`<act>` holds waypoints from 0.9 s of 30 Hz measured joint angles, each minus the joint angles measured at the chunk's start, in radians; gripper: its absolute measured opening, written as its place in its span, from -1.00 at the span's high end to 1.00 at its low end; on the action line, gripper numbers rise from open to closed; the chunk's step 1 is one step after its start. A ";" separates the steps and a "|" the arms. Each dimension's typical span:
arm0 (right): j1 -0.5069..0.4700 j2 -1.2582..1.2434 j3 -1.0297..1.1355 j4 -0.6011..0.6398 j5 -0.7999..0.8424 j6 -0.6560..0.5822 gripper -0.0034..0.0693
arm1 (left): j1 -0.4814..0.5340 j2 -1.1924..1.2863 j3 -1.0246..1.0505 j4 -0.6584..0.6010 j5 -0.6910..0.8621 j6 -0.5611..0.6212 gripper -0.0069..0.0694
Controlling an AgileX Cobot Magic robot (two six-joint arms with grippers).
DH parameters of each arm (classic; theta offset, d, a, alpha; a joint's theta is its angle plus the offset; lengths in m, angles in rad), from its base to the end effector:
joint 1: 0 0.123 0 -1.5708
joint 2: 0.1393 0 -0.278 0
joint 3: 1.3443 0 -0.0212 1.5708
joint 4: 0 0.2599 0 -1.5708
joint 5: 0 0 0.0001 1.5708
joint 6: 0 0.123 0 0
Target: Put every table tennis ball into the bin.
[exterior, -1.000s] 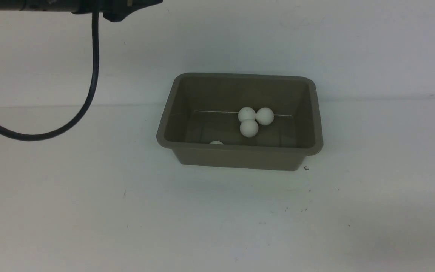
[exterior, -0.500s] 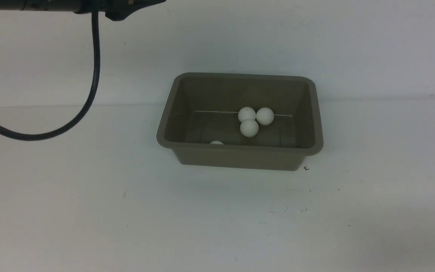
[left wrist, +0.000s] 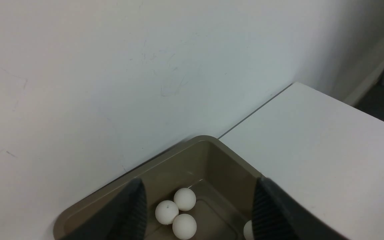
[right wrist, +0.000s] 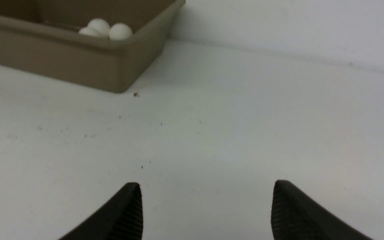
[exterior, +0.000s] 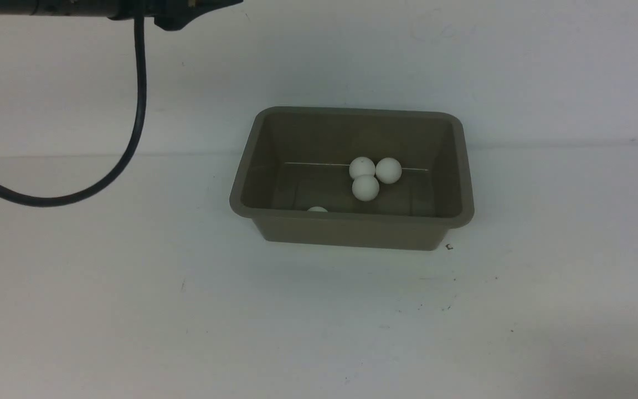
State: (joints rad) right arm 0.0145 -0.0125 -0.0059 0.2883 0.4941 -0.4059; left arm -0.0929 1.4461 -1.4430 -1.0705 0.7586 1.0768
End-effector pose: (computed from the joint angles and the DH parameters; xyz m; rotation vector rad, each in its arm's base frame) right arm 0.0937 0.0180 0.1623 -0.2490 1.9225 0.0408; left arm 0.3451 -0.1068 0.4109 0.6536 1.7646 -0.5768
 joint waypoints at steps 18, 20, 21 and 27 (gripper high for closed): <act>0.000 0.000 0.023 0.020 -0.071 -0.006 -0.39 | 0.000 0.000 0.000 0.000 0.000 0.001 -0.21; 0.000 0.000 0.023 0.023 -0.071 -0.006 -0.39 | 0.000 0.000 0.000 0.000 0.000 0.001 -0.21; 0.000 0.000 0.023 0.023 -0.071 -0.006 -0.39 | 0.000 0.000 0.000 0.000 0.000 0.001 -0.21; 0.000 0.000 0.023 0.023 -0.071 -0.007 -0.39 | 0.000 0.000 0.000 0.000 0.000 0.001 -0.21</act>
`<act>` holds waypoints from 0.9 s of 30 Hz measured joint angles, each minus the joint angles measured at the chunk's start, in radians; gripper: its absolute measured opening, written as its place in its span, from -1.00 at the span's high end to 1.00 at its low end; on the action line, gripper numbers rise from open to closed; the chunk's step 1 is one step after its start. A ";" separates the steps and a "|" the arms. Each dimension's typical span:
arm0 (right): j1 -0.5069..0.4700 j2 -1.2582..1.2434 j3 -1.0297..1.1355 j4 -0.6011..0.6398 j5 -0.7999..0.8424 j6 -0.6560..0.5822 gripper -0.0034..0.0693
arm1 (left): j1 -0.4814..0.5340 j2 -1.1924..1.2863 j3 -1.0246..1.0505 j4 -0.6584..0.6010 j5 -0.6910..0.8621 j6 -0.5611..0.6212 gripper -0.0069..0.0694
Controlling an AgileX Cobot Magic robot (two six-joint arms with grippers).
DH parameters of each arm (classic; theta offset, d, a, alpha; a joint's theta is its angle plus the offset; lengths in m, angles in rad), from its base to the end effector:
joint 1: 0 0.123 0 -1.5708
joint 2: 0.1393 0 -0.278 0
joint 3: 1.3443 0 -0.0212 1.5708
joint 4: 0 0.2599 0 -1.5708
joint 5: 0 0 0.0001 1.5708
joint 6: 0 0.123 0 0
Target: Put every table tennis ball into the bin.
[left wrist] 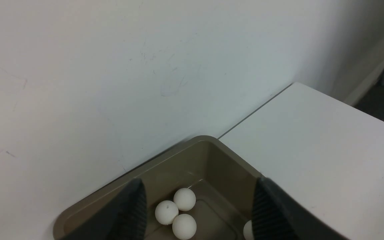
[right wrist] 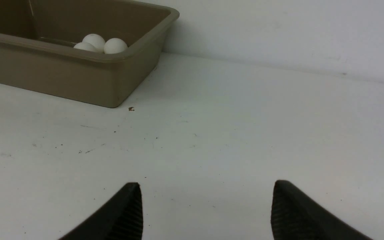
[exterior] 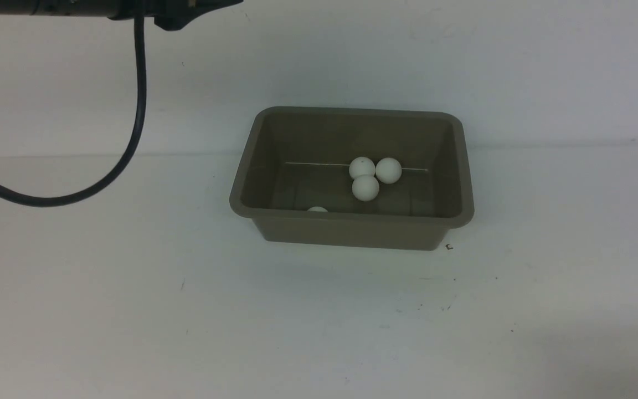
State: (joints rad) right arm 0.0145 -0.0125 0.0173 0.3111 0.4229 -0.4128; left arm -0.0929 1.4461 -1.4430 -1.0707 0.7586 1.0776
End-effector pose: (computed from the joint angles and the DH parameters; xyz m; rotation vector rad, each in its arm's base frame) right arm 0.0970 0.0169 0.1619 -0.2196 1.8780 0.0420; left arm 0.3451 -0.1068 0.4110 0.6541 1.7642 -0.5765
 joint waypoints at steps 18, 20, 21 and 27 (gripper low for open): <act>0.000 0.000 0.000 0.000 -0.001 0.000 -0.39 | 0.000 0.000 0.000 -0.140 0.008 0.000 -0.21; 0.000 0.000 0.000 0.000 -0.001 0.000 -0.39 | 0.000 0.000 0.000 -0.175 0.025 0.000 -0.21; 0.000 0.000 0.000 0.000 -0.001 0.000 -0.39 | 0.000 0.000 0.000 -0.191 0.033 0.000 -0.21; 0.000 0.000 0.000 0.000 -0.001 0.000 -0.39 | 0.000 0.000 0.000 -0.229 0.046 -0.001 -0.21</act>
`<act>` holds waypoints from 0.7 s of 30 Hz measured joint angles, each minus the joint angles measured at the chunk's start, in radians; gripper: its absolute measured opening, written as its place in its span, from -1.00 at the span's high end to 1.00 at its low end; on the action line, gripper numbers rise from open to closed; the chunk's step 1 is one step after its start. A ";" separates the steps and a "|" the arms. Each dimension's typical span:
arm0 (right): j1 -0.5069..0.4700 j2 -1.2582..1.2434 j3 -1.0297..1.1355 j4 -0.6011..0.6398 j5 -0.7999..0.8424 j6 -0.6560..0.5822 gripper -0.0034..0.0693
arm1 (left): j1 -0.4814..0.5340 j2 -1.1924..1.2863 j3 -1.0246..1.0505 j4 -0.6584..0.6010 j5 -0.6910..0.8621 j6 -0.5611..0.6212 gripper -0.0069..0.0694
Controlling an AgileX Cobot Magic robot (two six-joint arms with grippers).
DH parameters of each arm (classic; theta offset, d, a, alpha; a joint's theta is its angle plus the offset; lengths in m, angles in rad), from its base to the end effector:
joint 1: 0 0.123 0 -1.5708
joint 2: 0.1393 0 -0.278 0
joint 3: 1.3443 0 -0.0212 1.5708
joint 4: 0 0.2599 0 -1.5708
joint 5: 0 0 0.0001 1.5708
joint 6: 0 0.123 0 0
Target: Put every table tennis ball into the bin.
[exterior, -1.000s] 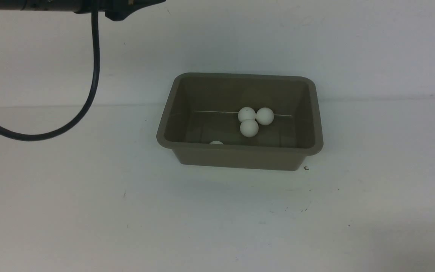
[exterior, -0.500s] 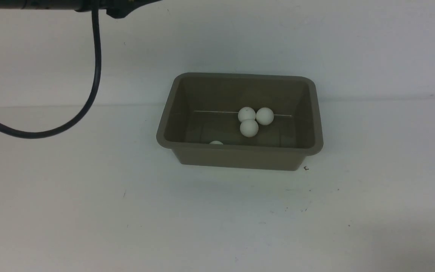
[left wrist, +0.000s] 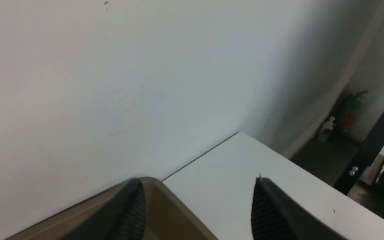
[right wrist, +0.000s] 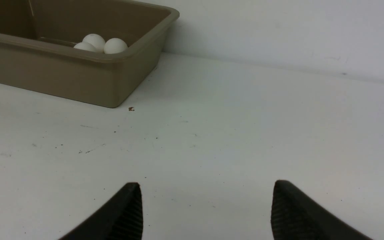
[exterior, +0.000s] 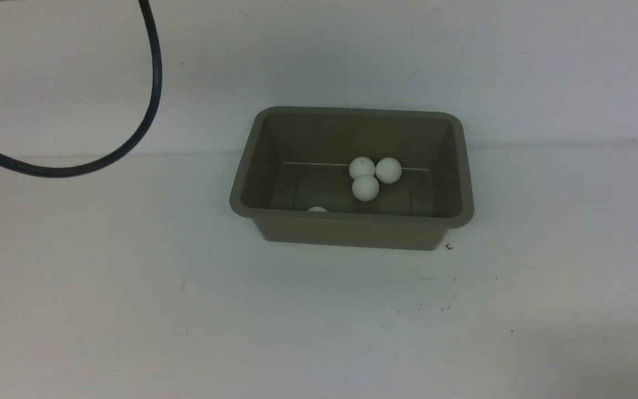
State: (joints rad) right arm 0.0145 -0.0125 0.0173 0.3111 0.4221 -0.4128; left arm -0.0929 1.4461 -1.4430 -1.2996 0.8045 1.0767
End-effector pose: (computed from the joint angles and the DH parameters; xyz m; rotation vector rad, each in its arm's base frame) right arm 0.0970 0.0169 0.1620 -0.2194 1.8772 0.0418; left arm 0.3388 -0.1174 0.4274 0.5463 1.6897 -0.8194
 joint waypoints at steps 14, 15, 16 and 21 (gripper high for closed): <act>0.000 0.000 0.000 0.000 0.000 0.000 -0.39 | 0.000 0.001 0.000 0.091 0.002 0.030 -0.21; 0.000 0.000 0.000 0.000 0.000 0.000 -0.39 | 0.000 0.001 0.000 0.092 0.003 0.044 -0.21; 0.000 0.000 0.000 0.000 0.000 0.000 -0.39 | 0.000 0.001 0.000 0.094 0.004 0.064 -0.21; 0.000 0.000 0.000 0.000 0.000 0.000 -0.39 | 0.000 0.001 0.000 0.083 0.006 0.160 -0.21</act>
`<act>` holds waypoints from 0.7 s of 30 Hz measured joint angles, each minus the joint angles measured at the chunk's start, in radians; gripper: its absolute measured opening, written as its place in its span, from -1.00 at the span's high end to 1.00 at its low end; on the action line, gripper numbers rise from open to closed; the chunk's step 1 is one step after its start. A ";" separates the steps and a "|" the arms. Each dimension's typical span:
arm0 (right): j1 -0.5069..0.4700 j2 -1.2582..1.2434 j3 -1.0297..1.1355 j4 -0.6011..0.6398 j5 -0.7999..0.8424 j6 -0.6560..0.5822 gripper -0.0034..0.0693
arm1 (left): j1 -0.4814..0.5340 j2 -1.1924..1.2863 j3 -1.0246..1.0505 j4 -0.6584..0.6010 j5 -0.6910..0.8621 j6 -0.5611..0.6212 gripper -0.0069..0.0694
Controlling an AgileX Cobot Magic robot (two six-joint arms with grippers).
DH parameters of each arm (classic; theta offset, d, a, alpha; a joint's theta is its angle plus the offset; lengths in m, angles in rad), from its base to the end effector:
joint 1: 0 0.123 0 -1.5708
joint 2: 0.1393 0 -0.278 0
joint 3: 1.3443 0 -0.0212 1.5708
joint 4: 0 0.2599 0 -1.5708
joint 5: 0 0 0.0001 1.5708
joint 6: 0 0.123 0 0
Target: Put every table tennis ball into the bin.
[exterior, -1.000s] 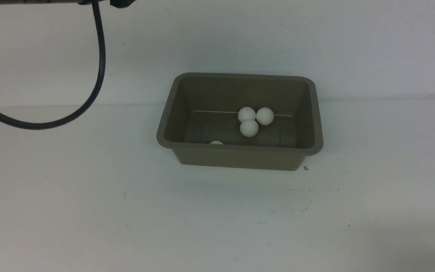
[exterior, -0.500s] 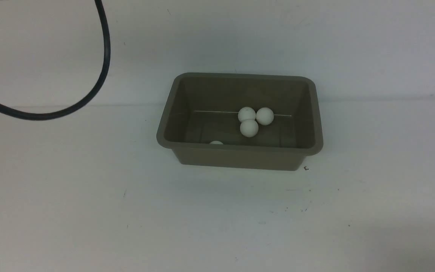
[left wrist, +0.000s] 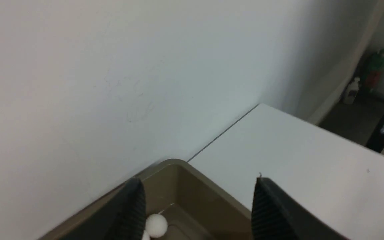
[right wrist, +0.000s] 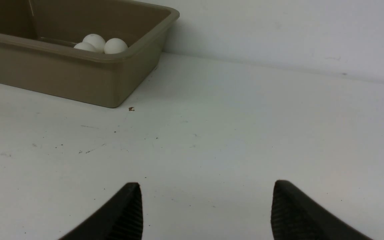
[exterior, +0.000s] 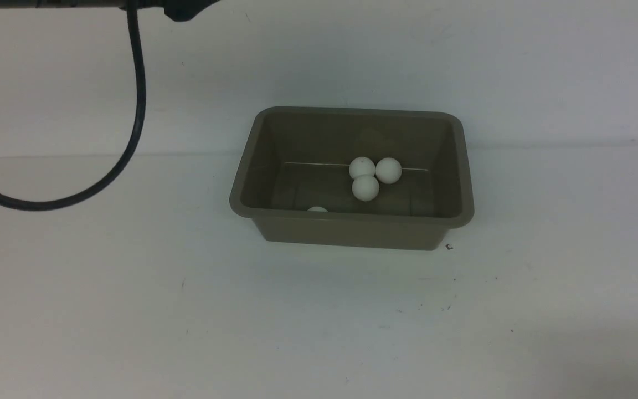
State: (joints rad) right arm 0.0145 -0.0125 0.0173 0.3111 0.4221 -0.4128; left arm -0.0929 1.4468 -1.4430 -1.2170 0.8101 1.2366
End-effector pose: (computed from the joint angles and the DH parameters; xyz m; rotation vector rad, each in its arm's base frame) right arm 0.0970 0.0169 0.1620 -0.2194 1.8772 0.0418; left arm 0.3392 -0.1156 0.4200 0.7316 1.6547 -0.6361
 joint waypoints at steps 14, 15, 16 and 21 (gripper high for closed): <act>0.000 0.000 0.000 0.001 0.000 0.000 -0.39 | 0.000 -0.062 0.000 0.473 -0.098 -0.439 -0.21; 0.000 0.000 0.000 0.001 0.000 0.000 -0.39 | 0.000 -0.073 0.000 0.548 -0.098 -0.495 -0.21; 0.000 0.000 0.000 0.001 0.000 0.000 -0.39 | 0.000 -0.089 0.000 0.602 -0.098 -0.568 -0.21; 0.000 0.000 0.000 0.001 0.000 0.000 -0.39 | 0.000 -0.183 0.000 0.874 -0.059 -0.811 -0.21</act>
State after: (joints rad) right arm 0.0145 -0.0125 0.0173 0.3122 0.4221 -0.4128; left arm -0.0929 1.2637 -1.4430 -0.3432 0.7515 0.4255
